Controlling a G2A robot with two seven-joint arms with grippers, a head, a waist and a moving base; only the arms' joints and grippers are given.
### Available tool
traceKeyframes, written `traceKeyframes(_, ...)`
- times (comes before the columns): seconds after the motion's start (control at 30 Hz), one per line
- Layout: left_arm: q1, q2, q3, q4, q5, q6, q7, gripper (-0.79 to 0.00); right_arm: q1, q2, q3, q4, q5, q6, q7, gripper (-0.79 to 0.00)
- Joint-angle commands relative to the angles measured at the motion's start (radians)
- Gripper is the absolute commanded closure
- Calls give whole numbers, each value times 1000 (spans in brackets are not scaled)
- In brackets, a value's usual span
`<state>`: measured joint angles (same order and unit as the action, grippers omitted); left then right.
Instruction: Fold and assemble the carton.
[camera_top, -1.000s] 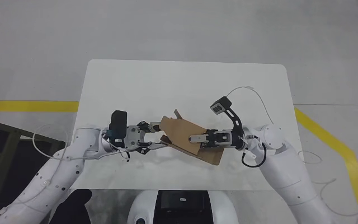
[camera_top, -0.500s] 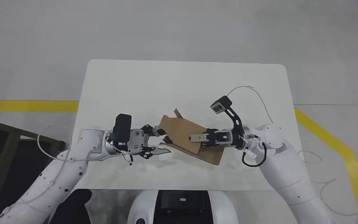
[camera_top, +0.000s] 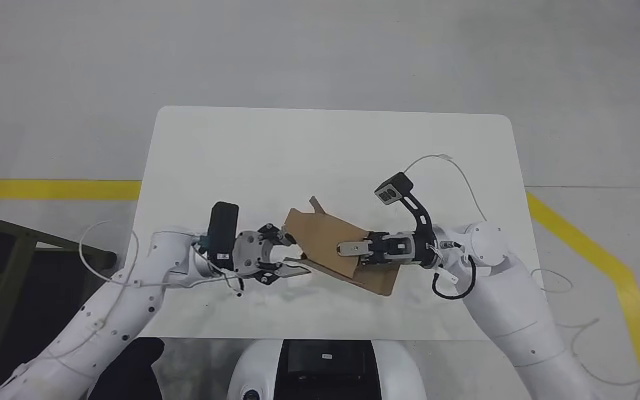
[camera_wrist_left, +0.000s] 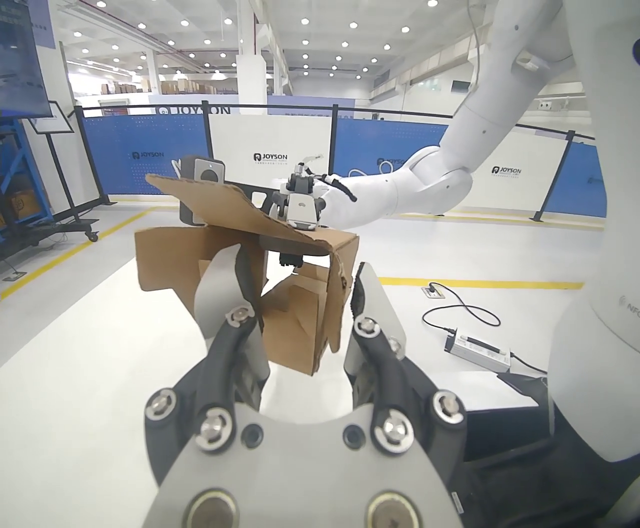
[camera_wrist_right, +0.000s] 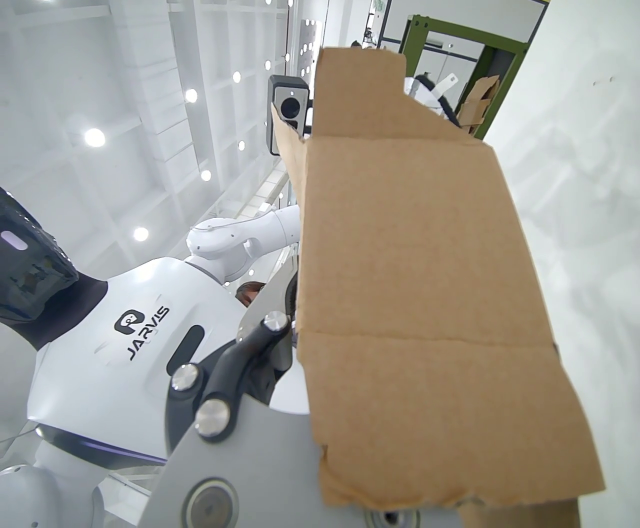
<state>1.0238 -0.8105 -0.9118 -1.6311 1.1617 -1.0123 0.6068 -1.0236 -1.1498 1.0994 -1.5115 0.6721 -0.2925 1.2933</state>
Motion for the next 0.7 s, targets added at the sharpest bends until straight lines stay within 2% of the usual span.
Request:
traceKeyframes(0.0,-2,0,5,4,-2,0,0,-394,0,0,1,-3,2,-1,1,0)
traceKeyframes(0.67,-14,-2,35,46,-62,0,41,-348,-2,1,2,-30,9,7,24,0)
